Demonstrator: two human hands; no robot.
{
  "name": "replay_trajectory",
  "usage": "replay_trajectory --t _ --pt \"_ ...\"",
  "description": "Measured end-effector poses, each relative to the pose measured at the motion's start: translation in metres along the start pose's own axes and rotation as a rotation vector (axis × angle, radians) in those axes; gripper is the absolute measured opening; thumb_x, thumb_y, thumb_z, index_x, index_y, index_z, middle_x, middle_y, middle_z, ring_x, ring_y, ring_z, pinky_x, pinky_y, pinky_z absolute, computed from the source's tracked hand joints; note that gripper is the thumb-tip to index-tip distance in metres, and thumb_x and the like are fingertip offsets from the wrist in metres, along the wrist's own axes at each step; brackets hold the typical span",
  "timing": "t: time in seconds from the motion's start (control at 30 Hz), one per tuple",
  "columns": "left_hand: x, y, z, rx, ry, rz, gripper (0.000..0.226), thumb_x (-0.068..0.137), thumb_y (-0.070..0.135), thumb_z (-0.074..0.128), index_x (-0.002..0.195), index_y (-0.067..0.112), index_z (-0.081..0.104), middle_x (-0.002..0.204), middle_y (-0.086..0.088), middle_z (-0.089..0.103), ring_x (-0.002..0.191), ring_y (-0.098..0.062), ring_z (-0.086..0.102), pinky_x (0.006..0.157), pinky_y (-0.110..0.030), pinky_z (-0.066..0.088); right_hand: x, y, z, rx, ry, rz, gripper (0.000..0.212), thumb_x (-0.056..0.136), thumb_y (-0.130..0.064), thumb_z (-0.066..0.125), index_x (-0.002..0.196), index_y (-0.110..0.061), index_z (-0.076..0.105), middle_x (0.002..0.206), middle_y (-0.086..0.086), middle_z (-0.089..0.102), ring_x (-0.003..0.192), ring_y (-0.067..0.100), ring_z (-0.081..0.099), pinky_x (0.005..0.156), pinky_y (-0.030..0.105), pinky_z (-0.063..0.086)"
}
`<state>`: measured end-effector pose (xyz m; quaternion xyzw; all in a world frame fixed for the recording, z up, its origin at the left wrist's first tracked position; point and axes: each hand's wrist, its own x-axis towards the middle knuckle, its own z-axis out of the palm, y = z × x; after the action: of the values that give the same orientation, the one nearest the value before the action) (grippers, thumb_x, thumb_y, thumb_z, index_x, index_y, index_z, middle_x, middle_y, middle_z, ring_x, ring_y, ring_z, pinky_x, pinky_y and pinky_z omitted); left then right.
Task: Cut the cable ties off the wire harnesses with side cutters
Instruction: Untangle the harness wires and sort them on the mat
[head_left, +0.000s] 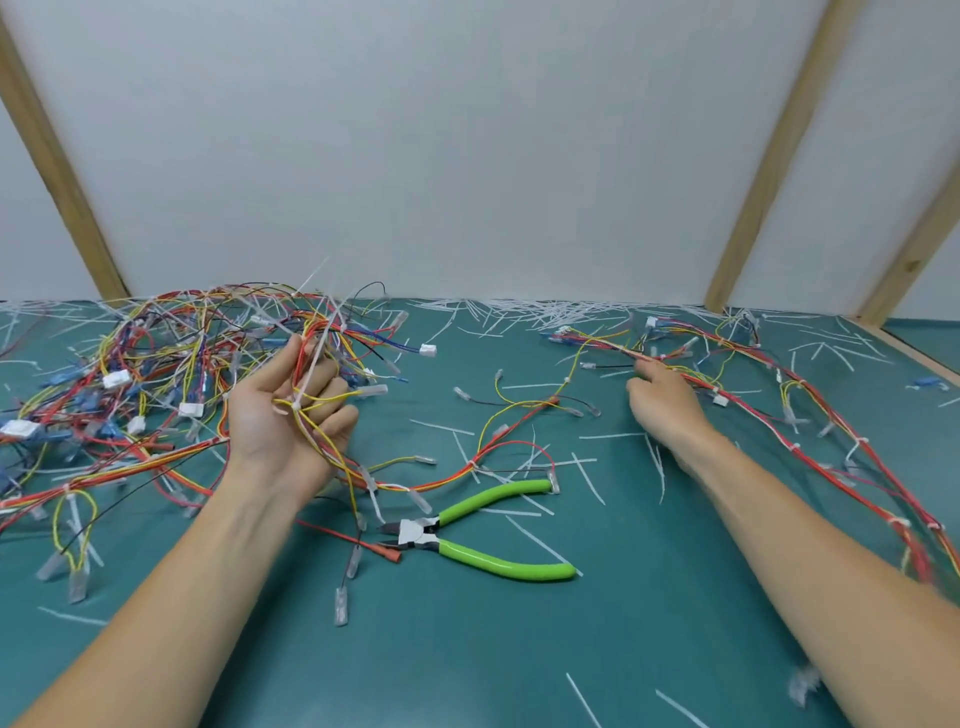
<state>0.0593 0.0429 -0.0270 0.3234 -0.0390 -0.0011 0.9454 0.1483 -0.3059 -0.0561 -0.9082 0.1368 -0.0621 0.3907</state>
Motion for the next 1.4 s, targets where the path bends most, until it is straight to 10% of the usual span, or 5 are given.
replay_trajectory --t 0.17,0.3,0.8,1.07,1.4 --pt "0.000 -0.002 0.002 -0.018 0.032 0.002 0.033 0.100 0.035 0.047 0.072 0.021 0.056 0.050 0.007 0.024 0.044 -0.009 0.009 0.035 -0.020 0.016 0.040 -0.018 -0.015 0.602 0.209 0.257 0.029 0.098 -0.003 0.045 0.122 0.003 0.060 0.124 0.018 0.059 0.075 0.019 0.051 0.067 0.030 0.044" --pt "-0.001 -0.004 0.007 0.009 0.063 0.009 0.039 0.102 0.036 0.045 0.069 0.021 0.058 0.051 0.008 0.025 0.044 -0.008 0.011 0.037 -0.020 0.015 0.033 -0.030 -0.001 0.656 0.566 0.346 0.047 0.097 -0.013 0.051 0.143 -0.007 0.044 0.147 0.011 0.047 0.121 0.030 0.055 0.093 0.034 0.045" --pt "-0.002 -0.013 0.014 0.151 0.100 0.039 0.031 0.102 0.040 0.046 0.079 0.025 0.060 0.056 0.008 0.033 0.040 -0.007 0.024 0.045 -0.022 0.016 0.068 -0.030 -0.004 0.644 0.569 0.376 0.021 0.095 -0.013 0.048 0.102 -0.002 0.064 0.108 0.011 0.066 0.095 0.029 0.066 0.069 0.033 0.051" --pt "-0.002 -0.018 0.019 0.273 0.037 0.100 0.017 0.102 0.036 0.045 0.091 0.028 0.056 0.072 0.011 0.053 0.063 -0.005 0.046 0.057 -0.021 0.040 -0.109 -0.106 0.051 0.629 -0.846 -0.247 0.053 0.107 -0.049 0.038 0.116 -0.006 0.068 0.108 0.015 0.076 0.100 0.027 0.073 0.098 0.036 0.054" --pt "-0.008 -0.019 0.026 0.371 0.051 0.121 0.018 0.102 0.025 0.049 0.085 0.030 0.050 0.079 0.015 0.063 0.071 -0.002 0.061 0.060 -0.018 0.049 -0.124 -0.075 0.029 0.644 -0.724 -0.371 0.037 0.090 -0.021 0.047 0.098 0.003 0.074 0.092 0.019 0.077 0.083 0.031 0.073 0.074 0.034 0.056"
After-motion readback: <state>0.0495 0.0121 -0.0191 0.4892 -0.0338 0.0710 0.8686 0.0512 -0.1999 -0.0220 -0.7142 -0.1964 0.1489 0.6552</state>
